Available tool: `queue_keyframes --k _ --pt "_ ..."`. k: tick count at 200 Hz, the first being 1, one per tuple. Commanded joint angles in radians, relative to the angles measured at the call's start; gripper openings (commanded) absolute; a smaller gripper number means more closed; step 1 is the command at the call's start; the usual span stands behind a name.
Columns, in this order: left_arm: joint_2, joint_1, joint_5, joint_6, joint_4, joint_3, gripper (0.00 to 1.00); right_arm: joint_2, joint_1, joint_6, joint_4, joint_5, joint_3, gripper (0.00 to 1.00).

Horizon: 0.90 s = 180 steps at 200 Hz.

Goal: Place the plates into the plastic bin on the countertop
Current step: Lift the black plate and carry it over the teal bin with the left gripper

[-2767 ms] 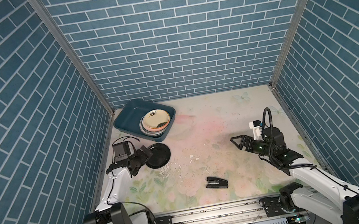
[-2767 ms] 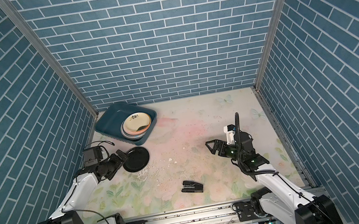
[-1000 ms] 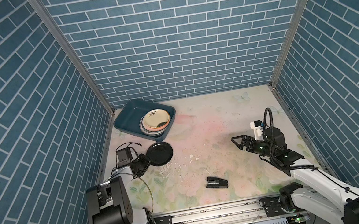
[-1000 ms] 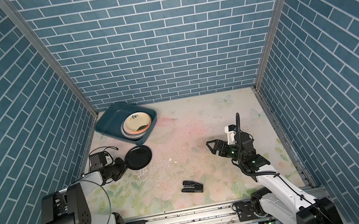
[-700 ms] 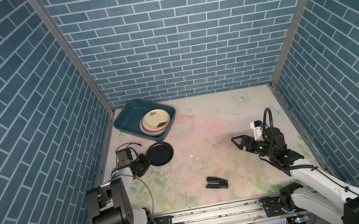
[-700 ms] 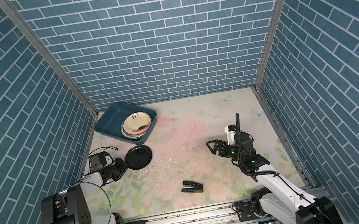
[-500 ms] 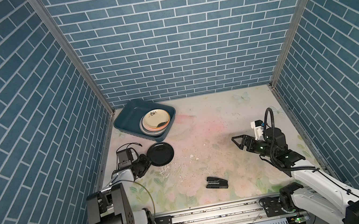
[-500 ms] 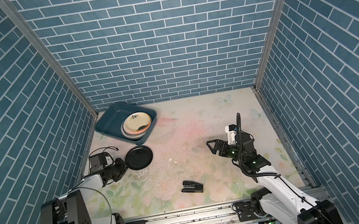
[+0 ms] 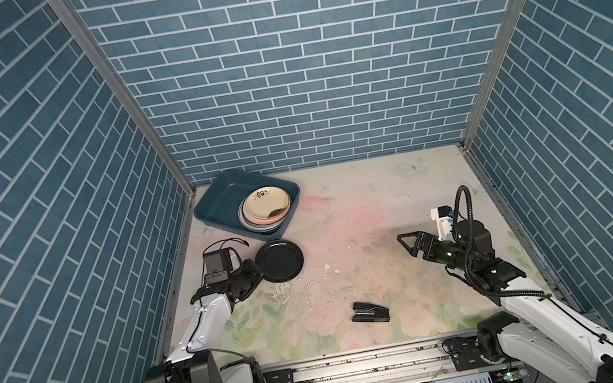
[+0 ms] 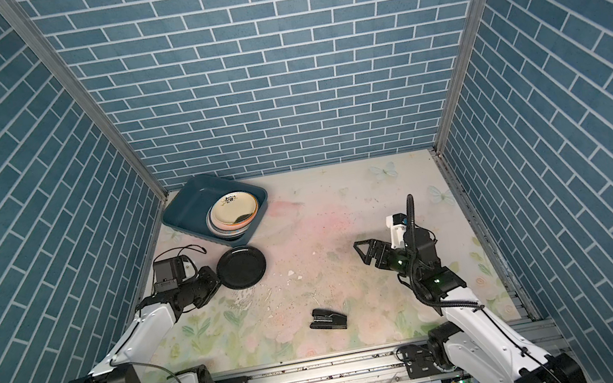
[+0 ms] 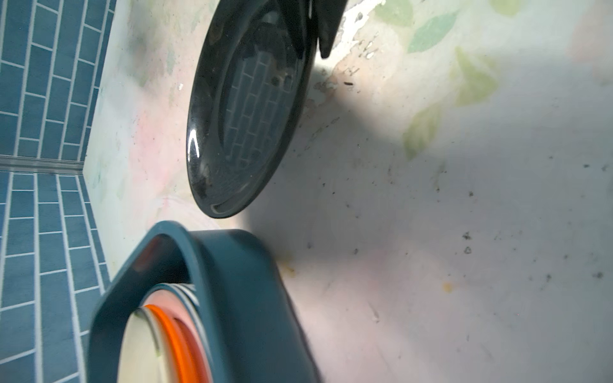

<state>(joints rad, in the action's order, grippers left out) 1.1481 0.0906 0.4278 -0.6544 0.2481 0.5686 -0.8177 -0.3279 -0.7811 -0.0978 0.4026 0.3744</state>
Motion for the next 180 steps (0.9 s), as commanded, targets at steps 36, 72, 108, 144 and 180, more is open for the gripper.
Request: queue_keyframes --k 36,72,108,144,180 --pt "-0.101 -0.018 0.021 -0.009 0.130 0.125 0.00 0.025 0.003 -0.024 0.014 -0.006 -0.005 0.94" --pt "-0.095 -0.036 0.072 -0.064 0.107 0.189 0.00 -0.001 0.003 -0.048 -0.046 0.035 0.000 0.94" --pt "-0.028 -0.046 0.052 -0.073 0.075 0.258 0.00 -0.037 0.003 -0.069 -0.101 0.058 0.005 0.94" --pt "0.087 -0.048 0.024 -0.080 0.042 0.380 0.00 -0.043 0.003 -0.064 -0.123 0.074 0.011 0.94" --pt "0.232 -0.048 -0.098 -0.045 0.010 0.488 0.00 -0.035 0.003 -0.057 -0.146 0.067 0.009 0.94"
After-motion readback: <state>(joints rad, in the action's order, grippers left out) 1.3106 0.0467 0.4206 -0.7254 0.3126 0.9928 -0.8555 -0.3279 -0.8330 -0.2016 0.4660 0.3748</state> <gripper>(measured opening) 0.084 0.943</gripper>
